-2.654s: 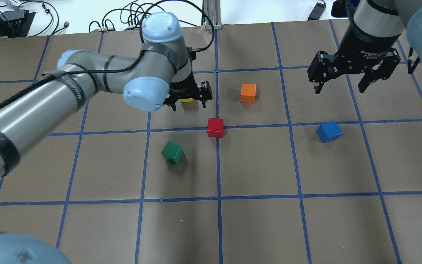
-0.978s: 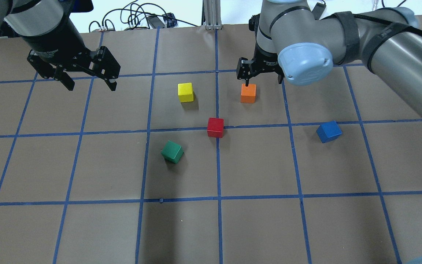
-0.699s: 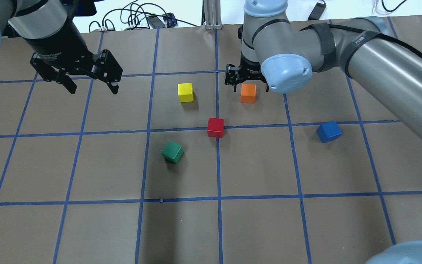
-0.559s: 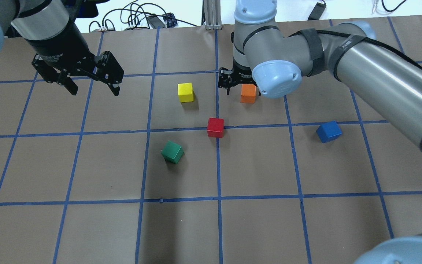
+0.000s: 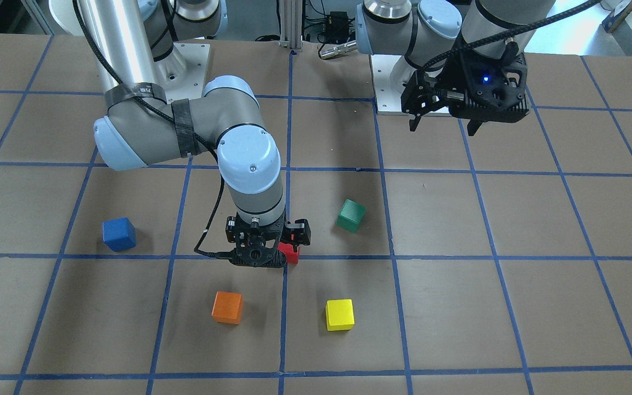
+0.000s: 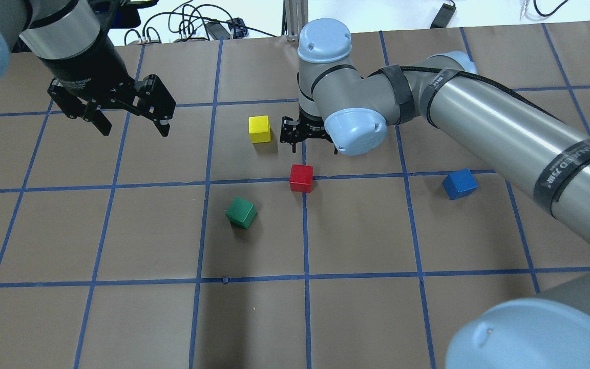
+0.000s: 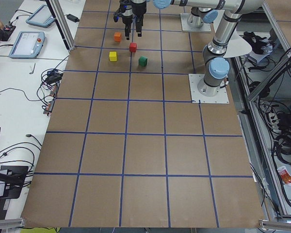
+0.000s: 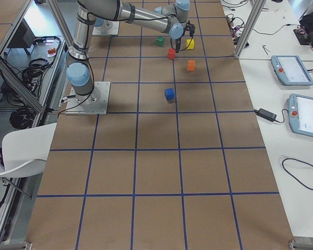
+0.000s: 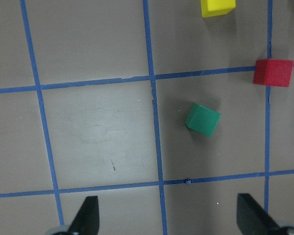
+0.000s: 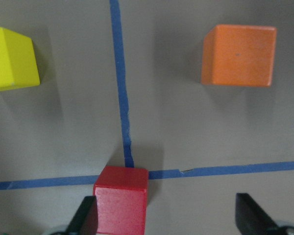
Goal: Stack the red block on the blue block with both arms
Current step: 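Lower the right gripper onto the red cube and close on it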
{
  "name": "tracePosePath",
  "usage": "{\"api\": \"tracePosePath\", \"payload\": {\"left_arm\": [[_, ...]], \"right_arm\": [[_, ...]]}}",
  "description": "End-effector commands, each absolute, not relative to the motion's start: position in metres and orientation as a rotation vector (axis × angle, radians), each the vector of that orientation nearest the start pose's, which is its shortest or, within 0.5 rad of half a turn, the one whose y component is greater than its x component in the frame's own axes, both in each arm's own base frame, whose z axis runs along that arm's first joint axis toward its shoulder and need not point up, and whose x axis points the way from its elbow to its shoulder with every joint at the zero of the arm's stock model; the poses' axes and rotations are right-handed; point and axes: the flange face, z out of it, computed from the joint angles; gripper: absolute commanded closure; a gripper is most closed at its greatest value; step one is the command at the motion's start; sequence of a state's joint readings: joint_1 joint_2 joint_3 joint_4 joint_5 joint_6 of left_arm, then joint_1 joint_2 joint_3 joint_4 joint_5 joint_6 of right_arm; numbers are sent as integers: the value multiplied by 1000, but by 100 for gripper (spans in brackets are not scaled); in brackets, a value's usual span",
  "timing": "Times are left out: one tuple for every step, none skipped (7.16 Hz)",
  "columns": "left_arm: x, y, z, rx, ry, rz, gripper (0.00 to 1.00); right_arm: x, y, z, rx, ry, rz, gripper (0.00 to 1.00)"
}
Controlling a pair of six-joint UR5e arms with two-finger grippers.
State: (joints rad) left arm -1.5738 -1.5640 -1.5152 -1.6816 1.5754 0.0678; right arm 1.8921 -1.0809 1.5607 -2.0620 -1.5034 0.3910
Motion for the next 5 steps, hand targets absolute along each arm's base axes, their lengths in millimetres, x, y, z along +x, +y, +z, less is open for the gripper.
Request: {"api": "tracePosePath", "payload": {"left_arm": [[-135, -480, 506, 111, 3137, 94, 0], [-136, -479, 506, 116, 3137, 84, 0], [-136, -478, 507, 116, 3135, 82, 0], [-136, -478, 508, 116, 3135, 80, 0], [-136, -476, 509, 130, 3135, 80, 0]], "right_arm": [[341, -572, 235, 105, 3072, 81, 0], [341, -572, 225, 104, 3075, 106, 0], [346, -572, 220, 105, 3047, 131, 0], [348, -571, 219, 105, 3022, 146, 0], [349, -571, 209, 105, 3025, 169, 0]]}}
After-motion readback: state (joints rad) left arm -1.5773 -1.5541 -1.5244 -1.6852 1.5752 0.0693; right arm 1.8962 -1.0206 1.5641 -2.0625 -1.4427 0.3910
